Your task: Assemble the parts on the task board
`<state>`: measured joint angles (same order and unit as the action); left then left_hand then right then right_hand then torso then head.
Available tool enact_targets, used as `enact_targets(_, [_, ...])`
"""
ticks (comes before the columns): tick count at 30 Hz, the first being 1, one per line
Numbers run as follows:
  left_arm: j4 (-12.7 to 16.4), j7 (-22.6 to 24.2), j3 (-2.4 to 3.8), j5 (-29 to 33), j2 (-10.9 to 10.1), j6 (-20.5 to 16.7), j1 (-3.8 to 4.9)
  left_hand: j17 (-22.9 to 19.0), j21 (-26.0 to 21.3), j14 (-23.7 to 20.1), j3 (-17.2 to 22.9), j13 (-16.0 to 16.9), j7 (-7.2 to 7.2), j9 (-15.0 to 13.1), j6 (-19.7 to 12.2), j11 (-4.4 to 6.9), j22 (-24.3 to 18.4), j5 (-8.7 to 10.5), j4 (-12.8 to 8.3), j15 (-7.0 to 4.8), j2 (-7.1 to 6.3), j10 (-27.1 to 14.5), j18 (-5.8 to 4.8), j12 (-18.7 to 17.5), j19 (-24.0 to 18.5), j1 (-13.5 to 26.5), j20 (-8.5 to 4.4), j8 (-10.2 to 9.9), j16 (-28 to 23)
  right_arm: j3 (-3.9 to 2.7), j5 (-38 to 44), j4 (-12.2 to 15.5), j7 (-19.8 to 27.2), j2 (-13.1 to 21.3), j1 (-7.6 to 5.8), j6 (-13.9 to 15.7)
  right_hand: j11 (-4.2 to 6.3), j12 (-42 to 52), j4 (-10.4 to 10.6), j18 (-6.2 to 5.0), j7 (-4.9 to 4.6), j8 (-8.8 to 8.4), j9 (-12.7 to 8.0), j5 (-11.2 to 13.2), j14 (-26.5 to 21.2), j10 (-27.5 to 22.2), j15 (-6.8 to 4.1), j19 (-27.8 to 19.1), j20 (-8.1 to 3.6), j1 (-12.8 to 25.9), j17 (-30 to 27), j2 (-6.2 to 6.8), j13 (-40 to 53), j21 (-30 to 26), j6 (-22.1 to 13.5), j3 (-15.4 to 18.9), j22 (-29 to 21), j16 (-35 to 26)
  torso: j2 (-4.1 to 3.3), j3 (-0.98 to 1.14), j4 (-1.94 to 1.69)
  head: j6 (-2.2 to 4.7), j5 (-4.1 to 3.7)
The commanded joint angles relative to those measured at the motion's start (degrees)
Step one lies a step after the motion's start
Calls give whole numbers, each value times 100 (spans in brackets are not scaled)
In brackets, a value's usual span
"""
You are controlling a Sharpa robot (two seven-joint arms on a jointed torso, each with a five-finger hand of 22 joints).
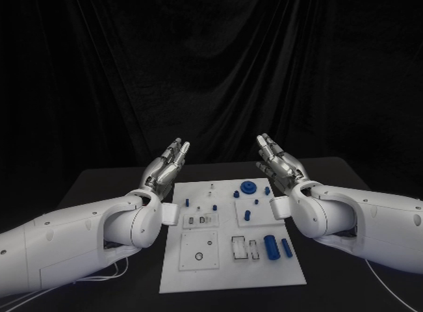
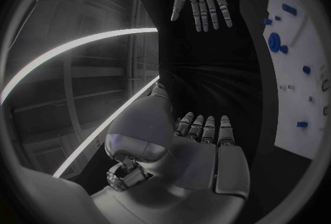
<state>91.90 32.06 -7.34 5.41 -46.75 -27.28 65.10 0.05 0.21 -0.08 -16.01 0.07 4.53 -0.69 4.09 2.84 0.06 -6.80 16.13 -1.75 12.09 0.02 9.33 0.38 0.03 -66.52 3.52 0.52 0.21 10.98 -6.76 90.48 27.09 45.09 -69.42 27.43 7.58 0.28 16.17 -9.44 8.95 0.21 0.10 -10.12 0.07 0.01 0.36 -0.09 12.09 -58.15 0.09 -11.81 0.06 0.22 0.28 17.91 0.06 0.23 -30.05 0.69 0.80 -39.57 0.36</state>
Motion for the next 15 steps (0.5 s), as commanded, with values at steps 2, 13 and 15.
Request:
enact_targets(2, [78,554,-132,557,-43,1527,144,-5,-21,8,-86,-7,87,-9,26,-97,-6,-46,53,-28,61,-2,94,-38,-3,-276,226,24,-21,137,-529,30,-302,17,-162,-1266,-153,-28,49,-75,-51,5,16,-61,-7,-1,91,9,121,-286,-9,0,-6,-22,70,56,-6,-23,4,3,3,-2,0])
enact_targets(13, [186,883,-462,974,-135,2750,387,76,106,199,118,208,-576,-165,1344,-285,77,-1937,47,277,93,798,111,788,159,-1524,583,294,163,315,-700,43,-379,25,-319,-1686,-717,48,49,-99,-703,247,141,-285,-4,24,595,225,386,-692,-5,93,30,148,654,-28,112,-18,4,3,3,-2,0])
enact_targets(15, [190,894,-474,989,-138,2794,396,86,171,239,113,229,-639,-193,1582,-360,111,-1953,50,319,89,883,102,981,257,-1590,762,353,190,315,-700,43,-379,25,-319,-1686,-729,174,47,-102,-935,478,209,-322,62,66,676,461,397,-789,43,110,66,294,1035,-25,189,62,4,3,3,-2,0])
